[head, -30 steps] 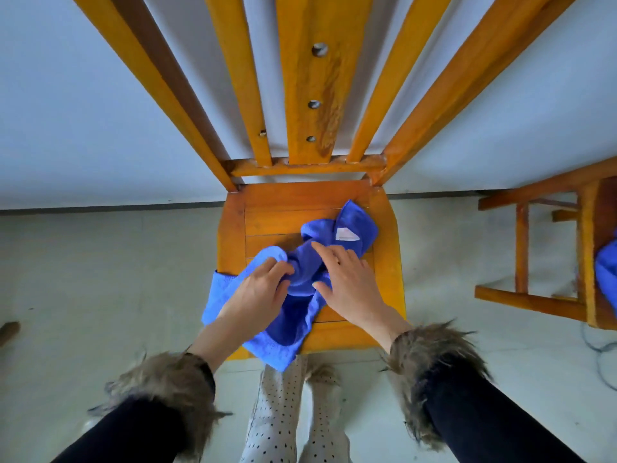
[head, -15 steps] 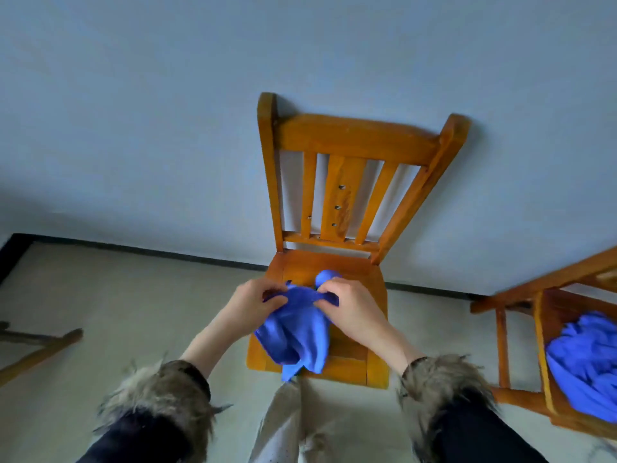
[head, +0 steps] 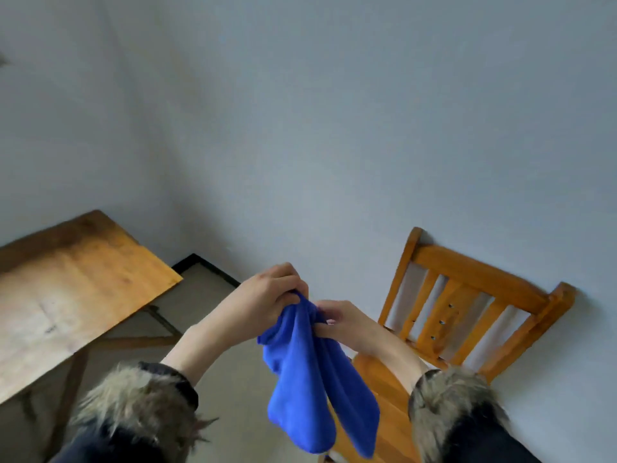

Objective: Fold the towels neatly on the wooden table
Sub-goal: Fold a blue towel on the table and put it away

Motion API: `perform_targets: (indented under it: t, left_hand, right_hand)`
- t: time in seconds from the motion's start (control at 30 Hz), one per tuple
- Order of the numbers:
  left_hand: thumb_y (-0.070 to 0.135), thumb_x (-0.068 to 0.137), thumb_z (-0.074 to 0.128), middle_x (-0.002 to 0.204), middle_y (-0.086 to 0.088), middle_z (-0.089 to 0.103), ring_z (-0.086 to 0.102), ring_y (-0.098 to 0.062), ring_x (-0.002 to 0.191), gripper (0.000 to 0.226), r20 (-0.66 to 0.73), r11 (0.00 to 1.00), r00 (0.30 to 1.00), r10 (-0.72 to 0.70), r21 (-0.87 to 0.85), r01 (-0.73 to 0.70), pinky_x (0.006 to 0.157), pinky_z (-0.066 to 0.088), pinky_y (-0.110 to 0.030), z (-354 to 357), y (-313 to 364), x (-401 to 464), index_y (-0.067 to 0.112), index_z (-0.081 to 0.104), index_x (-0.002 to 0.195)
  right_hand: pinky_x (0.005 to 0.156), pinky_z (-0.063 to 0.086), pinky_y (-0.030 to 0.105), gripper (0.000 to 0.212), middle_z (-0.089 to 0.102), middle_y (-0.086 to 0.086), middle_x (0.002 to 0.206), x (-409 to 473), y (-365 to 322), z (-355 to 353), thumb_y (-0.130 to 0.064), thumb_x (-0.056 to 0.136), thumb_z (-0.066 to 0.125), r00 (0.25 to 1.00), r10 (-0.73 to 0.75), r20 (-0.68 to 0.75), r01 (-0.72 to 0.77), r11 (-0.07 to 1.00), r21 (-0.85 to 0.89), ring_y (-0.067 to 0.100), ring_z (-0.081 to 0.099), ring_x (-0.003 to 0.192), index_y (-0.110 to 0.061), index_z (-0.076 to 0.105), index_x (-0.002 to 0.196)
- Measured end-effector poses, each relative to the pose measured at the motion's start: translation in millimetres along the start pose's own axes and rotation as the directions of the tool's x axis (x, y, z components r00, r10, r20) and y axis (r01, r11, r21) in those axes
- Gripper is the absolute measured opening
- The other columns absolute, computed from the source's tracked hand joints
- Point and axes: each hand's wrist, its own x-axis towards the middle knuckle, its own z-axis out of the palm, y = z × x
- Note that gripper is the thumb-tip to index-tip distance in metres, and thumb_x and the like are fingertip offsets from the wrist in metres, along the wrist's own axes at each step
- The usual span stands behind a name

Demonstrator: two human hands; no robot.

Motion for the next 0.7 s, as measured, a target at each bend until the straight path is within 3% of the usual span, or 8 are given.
perform_targets:
  t: [0.07,0.17,0.27,0.33,0.43,0.57,0.7]
  left_hand:
    - [0.021,0.085,0.042,0.09,0.015,0.05,0.049,-0.004,0.079,0.019,-0.053,0.995,0.994,-0.095,-0.004,0.095,0.074,0.038,-0.014,-31,-13,-18,0.031,0.058,0.085]
    - [0.004,0.088,0.053,0.092,0.008,0.056,0.052,-0.006,0.081,0.023,-0.113,0.964,0.958,-0.265,-0.05,0.261,0.074,0.039,-0.013,-74,-40,-53,0.023,0.062,0.082]
    - [0.001,0.087,0.055,0.097,0.007,0.059,0.056,-0.004,0.089,0.035,-0.162,0.918,0.909,-0.385,-0.165,0.359,0.08,0.042,-0.014,-109,-69,-96,0.033,0.061,0.074]
    - [0.004,0.087,0.057,0.106,0.006,0.062,0.061,0.0,0.095,0.03,-0.103,0.848,0.877,-0.469,-0.329,0.415,0.086,0.046,-0.015,-131,-88,-122,0.029,0.065,0.075]
    - [0.018,0.078,0.06,0.095,-0.003,0.066,0.065,-0.008,0.084,0.007,-0.025,0.74,0.849,-0.529,-0.502,0.446,0.075,0.049,-0.02,-167,-118,-154,0.017,0.064,0.084]
    - [0.021,0.07,0.067,0.088,-0.003,0.065,0.062,-0.013,0.077,0.034,0.049,0.627,0.785,-0.617,-0.573,0.528,0.067,0.048,-0.022,-214,-166,-190,0.015,0.058,0.103]
    - [0.036,0.066,0.072,0.083,-0.003,0.068,0.061,-0.011,0.075,0.041,0.146,0.591,0.732,-0.666,-0.496,0.636,0.066,0.046,-0.02,-250,-205,-228,0.017,0.065,0.101]
  right_hand:
    - [0.069,0.04,0.034,0.017,0.052,-0.002,0.071,20,-31,14,-0.012,0.081,0.063,0.999,-0.035,0.011,0.035,0.999,-0.022,0.011,0.047,0.068,-0.017,0.051,0.069]
    - [0.07,0.044,0.03,0.02,0.057,-0.003,0.075,48,-77,36,-0.019,0.08,0.069,0.993,-0.115,0.028,0.115,0.993,-0.034,0.011,0.052,0.07,-0.023,0.052,0.071]
    - [0.072,0.046,0.026,0.015,0.06,-0.003,0.079,79,-122,65,-0.018,0.081,0.069,0.977,-0.192,0.09,0.197,0.98,-0.043,0.011,0.055,0.075,-0.023,0.056,0.077]
    - [0.073,0.044,0.026,0.012,0.061,0.0,0.081,101,-148,88,-0.016,0.08,0.07,0.967,-0.229,0.109,0.234,0.972,-0.034,0.012,0.055,0.076,-0.018,0.058,0.08]
    - [0.07,0.041,0.023,0.012,0.06,0.0,0.079,135,-184,124,-0.016,0.08,0.072,0.955,-0.267,0.13,0.272,0.962,-0.02,0.012,0.052,0.074,-0.016,0.06,0.081]
    - [0.071,0.044,0.024,0.015,0.062,-0.006,0.075,180,-225,168,-0.02,0.077,0.074,0.947,-0.284,0.153,0.292,0.956,-0.038,0.009,0.055,0.073,-0.026,0.061,0.073]
    - [0.071,0.045,0.022,0.016,0.062,-0.007,0.076,222,-264,203,-0.018,0.077,0.073,0.917,-0.331,0.223,0.357,0.931,-0.082,0.009,0.055,0.073,-0.026,0.059,0.073]
